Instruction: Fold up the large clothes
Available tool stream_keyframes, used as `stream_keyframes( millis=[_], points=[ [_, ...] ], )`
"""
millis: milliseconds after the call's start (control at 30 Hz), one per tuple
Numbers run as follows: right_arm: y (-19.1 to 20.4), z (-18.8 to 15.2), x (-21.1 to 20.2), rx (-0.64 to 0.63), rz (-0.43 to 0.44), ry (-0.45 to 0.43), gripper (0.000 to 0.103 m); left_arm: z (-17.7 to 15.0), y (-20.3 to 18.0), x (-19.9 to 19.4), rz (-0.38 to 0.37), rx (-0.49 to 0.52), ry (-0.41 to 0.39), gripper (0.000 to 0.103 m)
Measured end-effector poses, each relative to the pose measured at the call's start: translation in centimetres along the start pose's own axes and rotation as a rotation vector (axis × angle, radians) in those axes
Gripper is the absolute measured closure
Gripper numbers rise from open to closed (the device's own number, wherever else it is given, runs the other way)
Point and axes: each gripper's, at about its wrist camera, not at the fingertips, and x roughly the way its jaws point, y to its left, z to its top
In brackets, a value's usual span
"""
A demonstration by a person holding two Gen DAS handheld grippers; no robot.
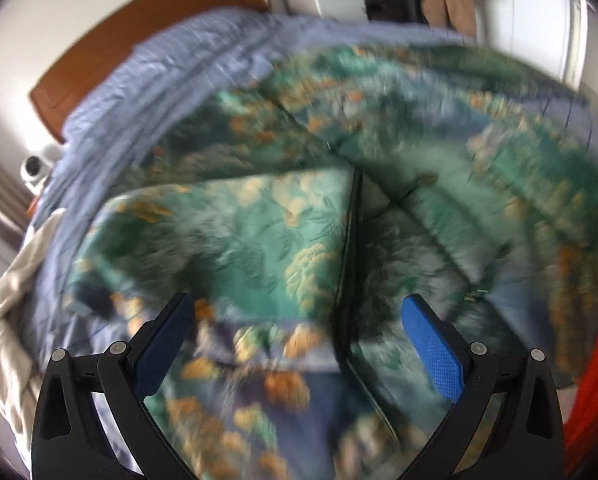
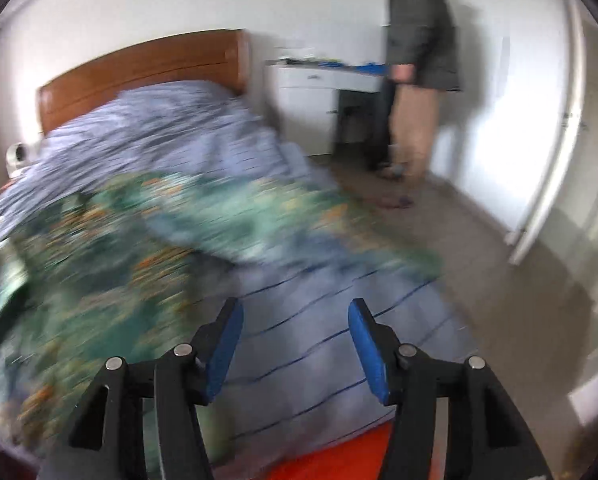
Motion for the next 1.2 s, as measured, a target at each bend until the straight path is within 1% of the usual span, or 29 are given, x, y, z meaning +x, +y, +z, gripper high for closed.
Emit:
stream_keyframes(
  millis=[100,133,167,200,233,267,300,400,467,500,600,633,667,700,733,767,800,833,867,900,933,967,1000,1033,1067,1100,1133,1167,1200],
  points=[
    [4.6,-0.8,-0.1,-0.028,0.123,0.035,0.047,0.3,0.0,3.6,-0.004,0.025,0.053,0.000],
    [6.2,-1.1,-0.2,-0.043,0.154,0.041,0.047,0.3,0.4,4.3,-0.010,0.010,0.061,0.002],
    [7.7,-1.2,-0.5,-0.067,0.194,0.043,0.047,0.3,1.2,4.5,-0.033,-0.019,0.056,0.008],
    [8.9,-1.2,-1.0,-0.091,0.225,0.037,0.047,0.2,2.3,4.3,-0.067,-0.060,0.046,0.031],
    [9.7,-1.4,-1.8,-0.111,0.247,0.026,0.047,-0.1,3.5,3.7,-0.124,-0.110,0.043,0.060],
    [10.2,-1.1,-2.3,-0.128,0.264,0.014,0.047,-0.3,4.5,3.1,-0.178,-0.154,0.039,0.076],
    [11.2,-0.9,-3.0,-0.156,0.287,-0.007,0.047,-0.6,5.4,2.4,-0.206,-0.194,0.024,0.091],
    [12.3,-0.7,-4.5,-0.197,0.307,-0.042,0.047,-2.0,9.1,-2.5,-0.172,-0.289,-0.070,0.091],
    [12.9,-0.7,-4.8,-0.200,0.327,-0.040,0.047,-3.9,13.0,-6.5,-0.136,-0.397,-0.137,0.091],
    [12.9,-0.5,-4.9,-0.199,0.336,-0.039,0.047,-5.3,15.7,-8.8,-0.103,-0.470,-0.174,0.091],
    [13.2,-0.4,-5.4,-0.197,0.346,-0.051,0.047,-9.6,22.0,-13.5,-0.004,-0.655,-0.233,0.090],
    [13.2,-0.5,-5.5,-0.199,0.345,-0.054,0.047,-11.4,24.0,-14.7,0.050,-0.712,-0.239,0.084],
    [13.3,-0.5,-5.4,-0.202,0.346,-0.054,0.047,-13.5,26.1,-15.9,0.134,-0.775,-0.233,0.077],
    [13.5,-0.5,-5.3,-0.208,0.349,-0.049,0.047,-15.8,28.0,-16.9,0.235,-0.844,-0.215,0.064],
    [13.6,-0.4,-5.0,-0.214,0.351,-0.042,0.047,-18.1,29.5,-17.7,0.339,-0.902,-0.190,0.049],
    [13.7,-0.3,-4.6,-0.216,0.351,-0.035,0.047,-19.6,30.1,-18.1,0.398,-0.931,-0.171,0.044],
    [13.6,-0.2,-4.4,-0.213,0.351,-0.027,0.047,-21.4,30.6,-18.5,0.456,-0.959,-0.151,0.043],
    [13.4,0.0,-4.1,-0.206,0.352,-0.017,0.047,-22.9,30.7,-18.7,0.486,-0.979,-0.129,0.043],
    [13.1,0.1,-3.8,-0.195,0.352,-0.007,0.047,-24.3,30.4,-18.6,0.486,-0.999,-0.107,0.043],
    [12.7,0.3,-3.6,-0.181,0.347,0.003,0.047,-25.3,29.7,-18.4,0.465,-1.010,-0.092,0.043],
    [12.0,0.6,-3.2,-0.167,0.338,0.015,0.041,-25.7,28.7,-17.8,0.432,-1.013,-0.080,0.040],
    [11.3,0.8,-2.6,-0.157,0.327,0.029,0.038,-25.8,27.5,-16.9,0.374,-1.003,-0.061,0.037],
    [10.7,0.9,-2.2,-0.150,0.318,0.041,0.033,-25.6,25.9,-16.1,0.308,-0.984,-0.050,0.031],
    [9.6,1.1,-1.3,-0.142,0.302,0.068,0.031,-25.0,24.0,-15.0,0.223,-0.956,-0.044,0.023],
    [8.5,1.2,-0.2,-0.137,0.279,0.107,0.031,-24.3,22.7,-14.1,0.160,-0.933,-0.042,0.021],
    [7.5,1.2,0.8,-0.133,0.258,0.148,0.031,-23.3,20.4,-12.7,0.061,-0.895,-0.040,0.018],
    [6.7,1.1,1.6,-0.125,0.242,0.178,0.031,-22.8,19.5,-11.9,0.007,-0.873,-0.036,0.017],
    [5.9,1.0,2.4,-0.113,0.230,0.207,0.031,-21.9,17.6,-10.5,-0.064,-0.834,-0.023,0.017],
    [4.9,0.7,3.3,-0.098,0.222,0.243,0.031,-20.9,15.9,-9.2,-0.115,-0.792,-0.006,0.017]
  ],
)
